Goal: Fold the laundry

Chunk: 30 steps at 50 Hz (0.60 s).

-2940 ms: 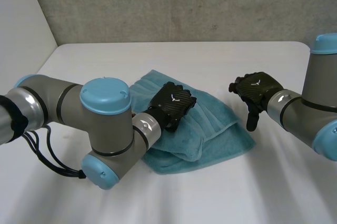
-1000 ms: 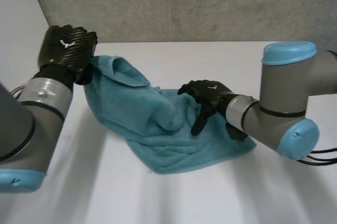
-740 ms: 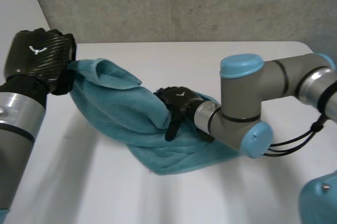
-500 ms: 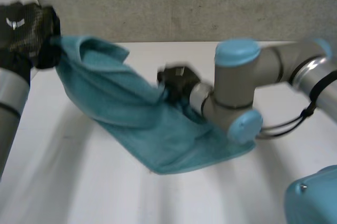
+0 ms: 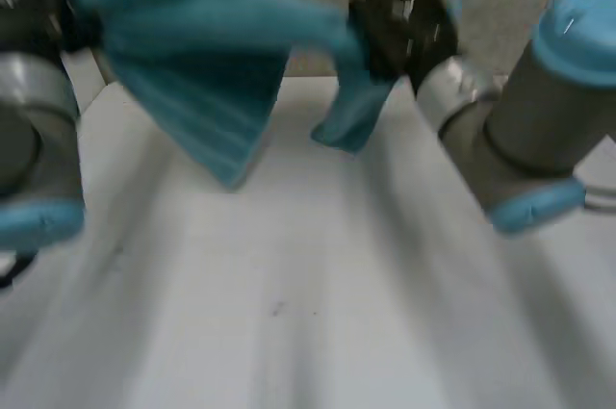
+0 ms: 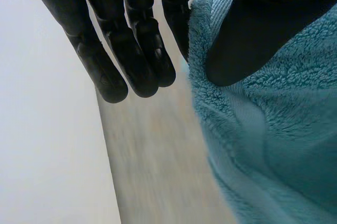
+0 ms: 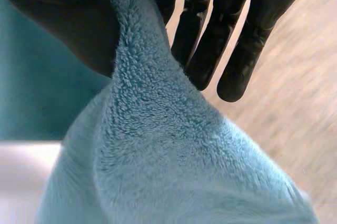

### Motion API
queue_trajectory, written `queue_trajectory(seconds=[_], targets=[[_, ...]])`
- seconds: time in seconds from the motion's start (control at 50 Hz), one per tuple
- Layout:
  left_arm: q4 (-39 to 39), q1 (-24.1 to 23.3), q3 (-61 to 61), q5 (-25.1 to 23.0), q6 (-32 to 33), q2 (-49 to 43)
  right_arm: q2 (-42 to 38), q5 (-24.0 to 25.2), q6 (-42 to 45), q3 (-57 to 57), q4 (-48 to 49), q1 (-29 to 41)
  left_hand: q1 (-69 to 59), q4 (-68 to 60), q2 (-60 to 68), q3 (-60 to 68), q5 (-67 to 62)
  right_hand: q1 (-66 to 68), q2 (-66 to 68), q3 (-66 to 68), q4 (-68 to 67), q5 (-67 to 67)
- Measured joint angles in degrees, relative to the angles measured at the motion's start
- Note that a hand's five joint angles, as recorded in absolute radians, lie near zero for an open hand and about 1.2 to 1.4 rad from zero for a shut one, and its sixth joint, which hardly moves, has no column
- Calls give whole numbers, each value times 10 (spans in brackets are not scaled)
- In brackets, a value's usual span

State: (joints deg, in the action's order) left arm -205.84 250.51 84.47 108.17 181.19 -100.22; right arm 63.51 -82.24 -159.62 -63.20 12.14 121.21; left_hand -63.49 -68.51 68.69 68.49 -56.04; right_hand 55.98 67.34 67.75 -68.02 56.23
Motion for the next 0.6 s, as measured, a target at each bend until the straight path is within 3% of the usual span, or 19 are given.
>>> queue_trajectory(seconds=[0.14,0.32,0.44,0.46,0.48,0.6], targets=[[35,-24,182,-18,-12,3,-19,0,67,-121,-52,3,-1,0,0,0,0,0,0,2,0,2],[150,-14,277,-30,-24,25,-50,-1,84,-152,-129,5,0,5,-8,-5,3,0,0,2,0,2],[240,-1,295,-46,-25,59,-40,1,80,-162,-144,-4,197,230,-243,-227,187,0,0,2,0,3],[246,0,294,-49,-25,63,-38,2,80,-164,-143,-5,425,445,-444,-438,413,0,0,2,0,3],[251,-1,292,-55,-24,69,-37,2,79,-167,-141,-6,460,498,-501,-491,473,0,0,2,0,3],[251,-3,260,-93,-18,86,-34,4,78,-185,-126,-8,501,559,-559,-551,531,0,0,2,0,3]])
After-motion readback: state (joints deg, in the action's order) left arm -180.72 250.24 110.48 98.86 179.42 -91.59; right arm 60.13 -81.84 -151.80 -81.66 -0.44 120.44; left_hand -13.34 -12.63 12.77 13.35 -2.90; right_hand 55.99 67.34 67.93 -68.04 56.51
